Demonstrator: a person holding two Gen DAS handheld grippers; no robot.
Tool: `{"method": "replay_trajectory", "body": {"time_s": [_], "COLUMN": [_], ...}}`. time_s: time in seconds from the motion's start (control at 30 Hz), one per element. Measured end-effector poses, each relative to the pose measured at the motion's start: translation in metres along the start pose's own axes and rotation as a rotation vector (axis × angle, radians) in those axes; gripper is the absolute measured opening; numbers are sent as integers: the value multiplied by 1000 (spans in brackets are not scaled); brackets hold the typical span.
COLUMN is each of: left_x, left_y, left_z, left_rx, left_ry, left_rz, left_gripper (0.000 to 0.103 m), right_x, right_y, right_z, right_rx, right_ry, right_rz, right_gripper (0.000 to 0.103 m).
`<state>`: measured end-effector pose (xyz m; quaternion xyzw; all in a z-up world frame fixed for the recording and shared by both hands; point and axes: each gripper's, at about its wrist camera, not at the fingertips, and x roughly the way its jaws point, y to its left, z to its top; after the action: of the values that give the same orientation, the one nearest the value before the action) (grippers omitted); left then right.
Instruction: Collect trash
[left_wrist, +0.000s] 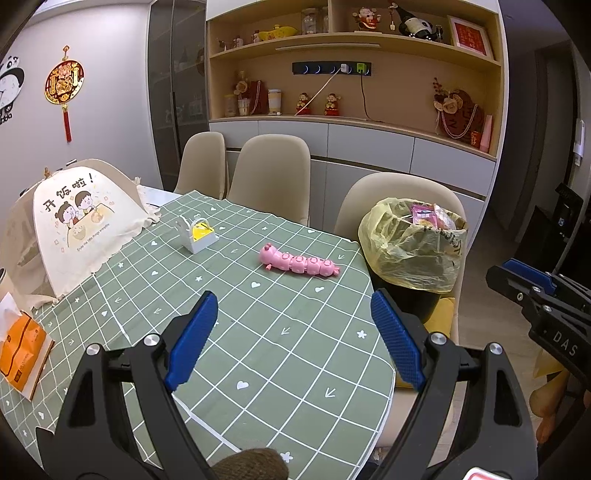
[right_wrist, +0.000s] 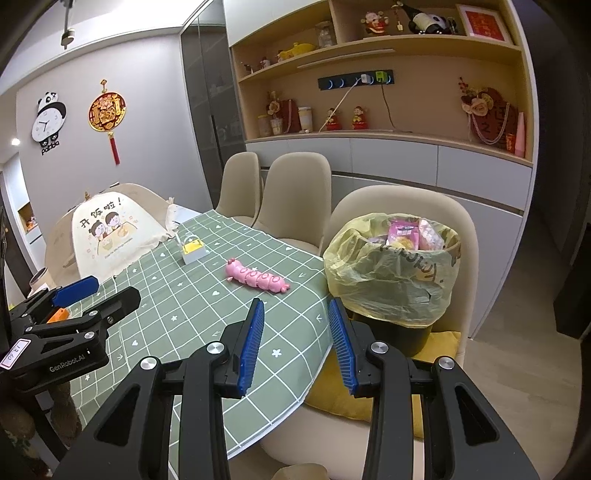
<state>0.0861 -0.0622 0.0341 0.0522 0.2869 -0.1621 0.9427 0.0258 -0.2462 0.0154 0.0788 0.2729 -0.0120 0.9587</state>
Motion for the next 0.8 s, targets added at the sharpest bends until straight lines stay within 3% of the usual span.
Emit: {"method": "replay_trajectory", "body": {"time_s": [0.8], "left_x": [-1], "left_y": [-4], "left_z": [-2], "left_rx": [2], "left_ry": [-2], "left_rz": [-6], "left_gripper": [81], "right_x": [-1], "right_y": [-4], "right_z": [-2], "right_rx": [4], "right_ry": [4], "right_rz": [-16], "right_gripper": [35]}}
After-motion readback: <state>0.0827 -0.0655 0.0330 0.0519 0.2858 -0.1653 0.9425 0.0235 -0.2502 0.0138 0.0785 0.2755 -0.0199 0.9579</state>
